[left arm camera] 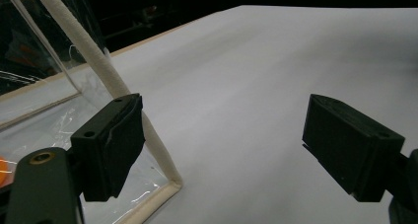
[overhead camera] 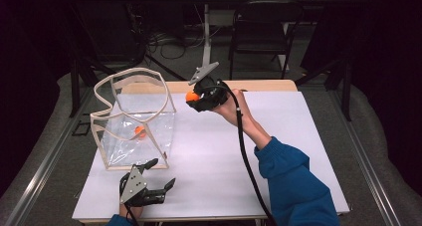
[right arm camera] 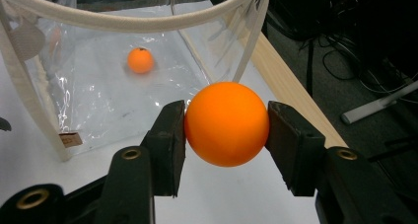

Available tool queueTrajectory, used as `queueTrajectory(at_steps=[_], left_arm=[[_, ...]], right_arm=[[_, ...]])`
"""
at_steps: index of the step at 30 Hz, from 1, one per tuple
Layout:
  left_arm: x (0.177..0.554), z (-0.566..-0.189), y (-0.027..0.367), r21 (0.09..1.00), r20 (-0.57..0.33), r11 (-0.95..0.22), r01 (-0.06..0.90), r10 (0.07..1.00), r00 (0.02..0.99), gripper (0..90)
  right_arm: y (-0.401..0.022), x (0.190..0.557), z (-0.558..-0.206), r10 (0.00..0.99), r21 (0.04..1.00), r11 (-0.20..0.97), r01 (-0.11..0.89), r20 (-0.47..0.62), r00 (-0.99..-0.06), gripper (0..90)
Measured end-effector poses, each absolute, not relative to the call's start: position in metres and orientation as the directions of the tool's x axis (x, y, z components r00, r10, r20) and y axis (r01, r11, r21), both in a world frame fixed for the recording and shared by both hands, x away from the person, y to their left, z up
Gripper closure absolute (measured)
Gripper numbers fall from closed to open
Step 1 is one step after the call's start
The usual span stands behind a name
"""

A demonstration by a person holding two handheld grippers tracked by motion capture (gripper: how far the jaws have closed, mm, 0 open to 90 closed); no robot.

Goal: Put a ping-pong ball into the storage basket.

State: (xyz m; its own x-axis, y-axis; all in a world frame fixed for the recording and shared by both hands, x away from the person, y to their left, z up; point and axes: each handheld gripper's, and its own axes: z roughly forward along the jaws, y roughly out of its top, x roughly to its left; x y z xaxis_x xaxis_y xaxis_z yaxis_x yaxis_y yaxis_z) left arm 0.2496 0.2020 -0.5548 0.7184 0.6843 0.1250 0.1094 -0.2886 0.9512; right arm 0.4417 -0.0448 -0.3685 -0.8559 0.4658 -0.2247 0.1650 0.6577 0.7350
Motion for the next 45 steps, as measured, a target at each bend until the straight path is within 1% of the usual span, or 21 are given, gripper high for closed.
queueTrajectory(at_steps=[13, 45], left_arm=[[0.250, -0.555, 0.202, 0.951, 0.125, -0.289, 0.109, 0.683, 0.719, 16.0], [0.250, -0.555, 0.202, 0.951, 0.125, -0.289, 0.108, 0.681, 0.721, 16.0]], right_arm=[[-0.037, 0.447, -0.368, 0.462, 0.731, 0.662, 0.166, -0.223, -0.858, 50.7], [-0.019, 0.446, -0.347, 0.449, 0.739, 0.661, 0.130, -0.251, -0.858, 50.6]])
